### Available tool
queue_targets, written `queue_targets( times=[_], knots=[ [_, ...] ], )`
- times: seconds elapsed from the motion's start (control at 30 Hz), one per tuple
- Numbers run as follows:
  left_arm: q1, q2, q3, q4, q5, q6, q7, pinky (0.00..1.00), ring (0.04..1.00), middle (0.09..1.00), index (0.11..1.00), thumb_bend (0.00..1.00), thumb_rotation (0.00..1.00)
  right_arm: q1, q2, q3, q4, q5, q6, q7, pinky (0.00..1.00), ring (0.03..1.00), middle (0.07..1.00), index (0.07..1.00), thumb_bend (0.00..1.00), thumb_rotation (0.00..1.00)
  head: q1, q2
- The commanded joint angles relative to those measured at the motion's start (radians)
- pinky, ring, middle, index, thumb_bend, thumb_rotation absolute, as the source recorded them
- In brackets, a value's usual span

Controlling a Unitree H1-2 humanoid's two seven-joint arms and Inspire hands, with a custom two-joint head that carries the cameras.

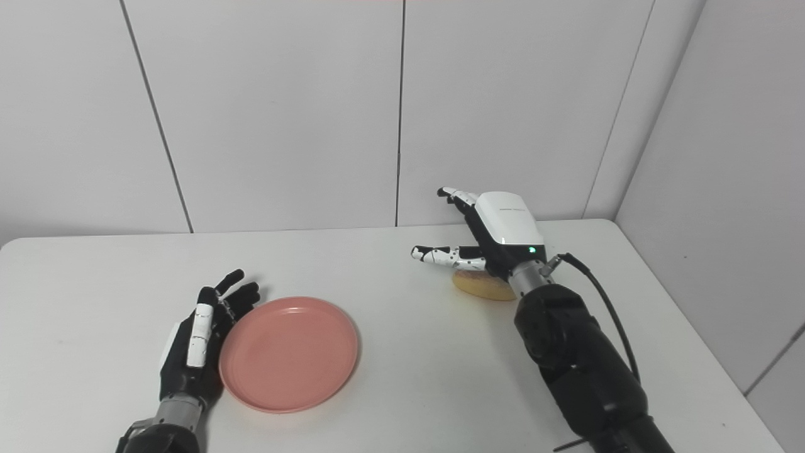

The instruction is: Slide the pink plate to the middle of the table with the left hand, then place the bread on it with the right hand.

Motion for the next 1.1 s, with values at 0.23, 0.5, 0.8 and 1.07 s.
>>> queue_targets(
  times=[0.23, 0.5, 0.8, 1.07],
  knots=[
    [0.029, 0.001, 0.002, -0.003, -0.01, 0.034, 0.0, 0.87, 0.807, 0.774, 0.79, 0.81, 0.85, -0.106, -0.039, 0.011, 0.17, 0.009, -0.044, -0.092, 0.65, 0.746, 0.785, 0.795, 0.85, 0.86, 0.001, 0.003],
    [0.026, 0.002, 0.008, -0.007, -0.017, 0.041, -0.006, 0.89, 0.807, 0.766, 0.79, 0.82, 0.85, -0.115, -0.047, 0.016, 0.275, 0.031, -0.031, -0.121, 0.58, 0.701, 0.759, 0.79, 0.82, 0.86, -0.004, 0.014],
    [0.011, 0.008, 0.015, 0.03, -0.014, 0.03, -0.007, 0.91, 0.812, 0.759, 0.789, 0.83, 0.84, -0.065, -0.059, 0.018, 0.249, 0.04, 0.001, -0.116, 0.56, 0.688, 0.748, 0.796, 0.82, 0.89, -0.012, 0.018],
    [0.014, 0.006, 0.018, 0.016, -0.015, 0.042, -0.005, 0.91, 0.814, 0.763, 0.782, 0.81, 0.84, -0.018, -0.064, 0.018, 0.184, 0.035, 0.028, -0.093, 0.58, 0.699, 0.752, 0.796, 0.81, 0.89, -0.014, 0.026]
  ],
)
